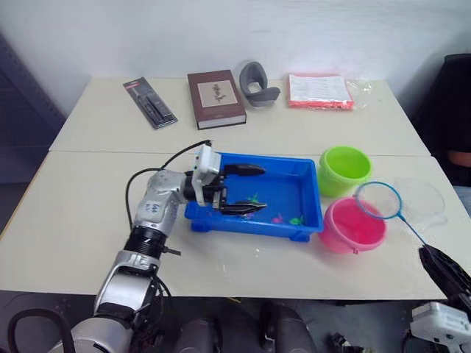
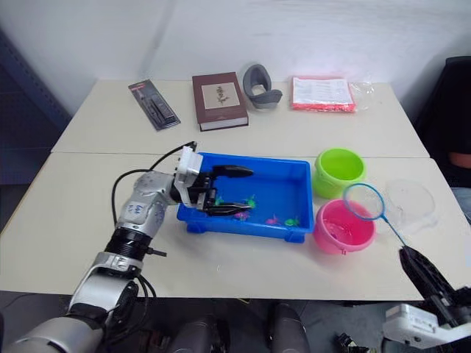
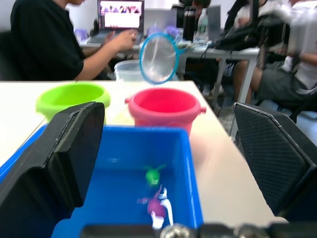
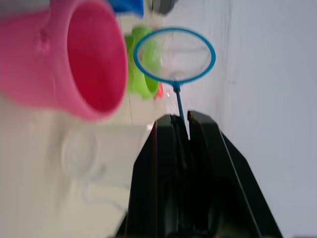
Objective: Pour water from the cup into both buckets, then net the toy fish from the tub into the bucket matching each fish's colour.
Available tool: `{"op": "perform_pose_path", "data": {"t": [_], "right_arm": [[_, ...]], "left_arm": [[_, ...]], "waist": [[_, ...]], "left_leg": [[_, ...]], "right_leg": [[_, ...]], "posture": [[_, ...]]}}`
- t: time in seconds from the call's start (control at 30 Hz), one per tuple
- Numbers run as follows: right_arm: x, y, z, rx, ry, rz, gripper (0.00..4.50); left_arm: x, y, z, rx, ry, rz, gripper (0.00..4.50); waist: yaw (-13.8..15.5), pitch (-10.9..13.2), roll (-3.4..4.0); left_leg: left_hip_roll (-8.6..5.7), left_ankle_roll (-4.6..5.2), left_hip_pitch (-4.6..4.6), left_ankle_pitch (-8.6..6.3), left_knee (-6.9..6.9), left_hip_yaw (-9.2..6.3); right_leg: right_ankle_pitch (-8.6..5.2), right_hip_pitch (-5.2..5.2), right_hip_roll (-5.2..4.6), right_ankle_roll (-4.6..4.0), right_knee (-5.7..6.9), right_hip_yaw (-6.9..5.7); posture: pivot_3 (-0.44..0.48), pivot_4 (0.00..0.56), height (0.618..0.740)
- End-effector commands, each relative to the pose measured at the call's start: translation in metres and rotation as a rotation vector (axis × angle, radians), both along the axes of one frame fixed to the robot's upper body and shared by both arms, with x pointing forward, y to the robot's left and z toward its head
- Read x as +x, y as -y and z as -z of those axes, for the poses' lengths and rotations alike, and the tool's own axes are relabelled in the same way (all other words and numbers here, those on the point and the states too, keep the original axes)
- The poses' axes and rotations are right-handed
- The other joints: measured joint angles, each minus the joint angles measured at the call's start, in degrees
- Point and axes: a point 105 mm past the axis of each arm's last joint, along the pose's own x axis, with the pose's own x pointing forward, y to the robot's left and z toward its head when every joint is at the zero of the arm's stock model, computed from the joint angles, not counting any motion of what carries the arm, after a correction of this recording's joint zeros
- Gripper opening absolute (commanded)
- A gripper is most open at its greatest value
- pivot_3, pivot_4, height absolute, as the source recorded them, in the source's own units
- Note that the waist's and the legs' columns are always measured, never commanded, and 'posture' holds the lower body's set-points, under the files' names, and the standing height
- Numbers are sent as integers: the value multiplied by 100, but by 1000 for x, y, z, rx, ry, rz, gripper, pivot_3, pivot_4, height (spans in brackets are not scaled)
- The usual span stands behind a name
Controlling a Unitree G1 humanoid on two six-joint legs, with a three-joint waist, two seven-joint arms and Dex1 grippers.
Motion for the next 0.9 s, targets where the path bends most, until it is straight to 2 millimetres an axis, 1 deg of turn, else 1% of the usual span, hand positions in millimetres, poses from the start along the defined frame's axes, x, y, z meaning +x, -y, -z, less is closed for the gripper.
{"op": "perform_pose_path", "data": {"t": [0.03,0.07,0.1,0.13,0.2,0.23,0.27,0.33,0.37,0.43,0.5,0.6,0.73,0.8,0.9], "right_arm": [[13,-33,-12,550,-198,-141,0],[15,-45,-12,685,-290,-198,0],[18,-52,-12,766,-372,-231,0],[20,-56,-12,803,-422,-248,0],[30,-60,-13,843,-489,-263,0],[35,-64,-13,896,-530,-272,0],[42,-66,-11,930,-566,-253,0],[54,-77,-12,1000,-630,-285,0],[61,-81,-10,982,-656,-276,0],[71,-83,0,911,-742,-205,0],[78,-87,2,847,-765,-208,0],[95,-89,0,710,-692,-224,0],[107,-93,-5,652,-596,-260,0],[111,-93,-9,613,-555,-266,0],[111,-91,-9,532,-552,-273,0]], "left_arm": [[5,-34,-6,36,32,-103,4466],[8,-45,-6,46,26,-150,4466],[10,-56,-6,60,20,-192,4466],[12,-63,-5,69,16,-217,4466],[13,-78,-2,97,2,-266,4466],[13,-87,-1,99,-10,-293,4466],[13,-95,-1,104,-17,-319,4466],[11,-110,0,117,-26,-360,4466],[10,-115,0,123,-27,-373,4466],[6,-122,1,131,-30,-388,4466],[2,-125,3,148,-33,-385,4466],[-6,-126,5,162,-48,-365,4466],[-14,-124,8,201,-42,-347,4466],[-12,-124,8,216,-35,-350,4466],[-12,-125,7,238,-28,-334,4466]], "waist": [[-38,1,-1],[-37,1,-1],[-27,1,-1],[-19,2,-4],[-2,2,-7],[29,1,-8],[53,1,-9],[65,2,-16],[84,2,-16],[116,2,-15],[140,2,-17],[132,0,-20],[130,0,-22],[119,0,-22],[118,0,-21]], "left_leg": [[2,1,0,0,0,0],[5,1,1,0,0,-4],[5,1,1,-1,1,-7],[5,3,-1,-1,3,-11],[3,6,-8,-2,10,-22],[1,10,-8,-4,15,-26],[-6,14,-10,-5,16,-29],[-7,18,-12,-7,22,-30],[-5,19,-13,-7,22,-29],[-7,18,-19,-7,24,-33],[-9,18,-21,-7,24,-36],[-13,18,-30,-7,25,-39],[-16,18,-33,-7,24,-38],[-16,18,-32,-7,23,-35],[-15,18,-30,-7,24,-28]], "right_leg": [[0,0,0,-1,2,0],[0,0,-4,-3,3,-2],[-1,0,-8,-4,6,-5],[-1,0,-17,-5,8,-9],[0,1,-24,-7,24,-20],[0,5,-25,-7,24,-26],[1,6,-26,-6,24,-31],[1,4,-29,-5,24,-31],[1,4,-34,-5,25,-32],[1,1,-33,-5,25,-38],[1,1,-35,-5,24,-43],[2,0,-31,-4,21,-53],[5,0,-28,1,14,-60],[5,0,-26,1,15,-72],[6,-1,-26,2,19,-96]], "posture": [[0,150,740],[0,150,740],[0,150,740],[0,150,740],[0,150,740],[0,150,740],[0,150,740],[0,150,740],[0,150,740],[0,150,740],[0,150,740],[0,150,740],[0,150,740],[0,150,740],[0,150,740]]}}
